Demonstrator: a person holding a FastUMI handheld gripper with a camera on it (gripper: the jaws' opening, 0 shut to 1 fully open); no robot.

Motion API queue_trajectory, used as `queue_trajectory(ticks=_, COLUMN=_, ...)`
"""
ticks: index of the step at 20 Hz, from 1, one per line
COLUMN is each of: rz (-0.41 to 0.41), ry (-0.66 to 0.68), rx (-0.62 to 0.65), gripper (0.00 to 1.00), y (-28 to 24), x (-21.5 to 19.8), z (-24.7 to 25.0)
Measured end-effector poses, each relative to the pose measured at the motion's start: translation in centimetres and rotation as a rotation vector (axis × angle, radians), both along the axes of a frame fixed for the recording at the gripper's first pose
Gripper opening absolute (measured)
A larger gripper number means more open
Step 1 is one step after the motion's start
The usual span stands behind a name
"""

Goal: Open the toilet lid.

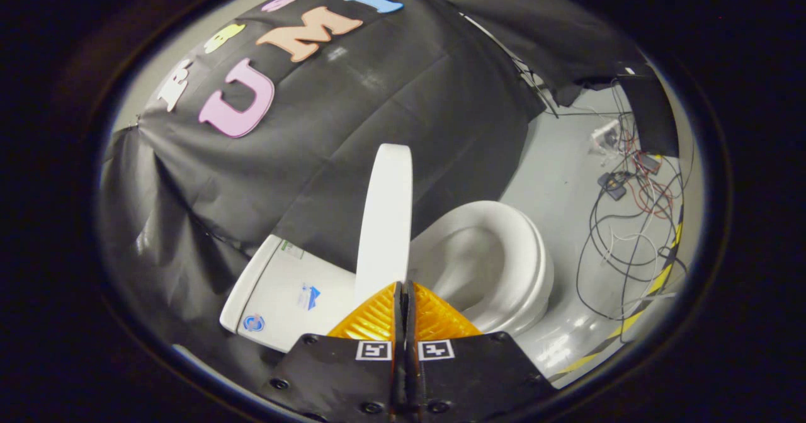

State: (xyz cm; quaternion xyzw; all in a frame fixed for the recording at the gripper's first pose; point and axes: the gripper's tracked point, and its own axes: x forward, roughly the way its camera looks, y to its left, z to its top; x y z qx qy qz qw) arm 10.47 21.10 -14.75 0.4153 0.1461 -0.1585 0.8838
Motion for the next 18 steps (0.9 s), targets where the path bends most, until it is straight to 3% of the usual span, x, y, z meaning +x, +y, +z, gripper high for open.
queue_trajectory(ticks=6, rz=0.05, ry=0.039, rx=-0.083, gripper=0.01, y=1.2, x=0.8, z=2.1)
queue_trajectory(ticks=18, rz=0.13, ry=-0.032, rx=-0.184, gripper=0.02, y=3.9, x=2.9, z=6.7)
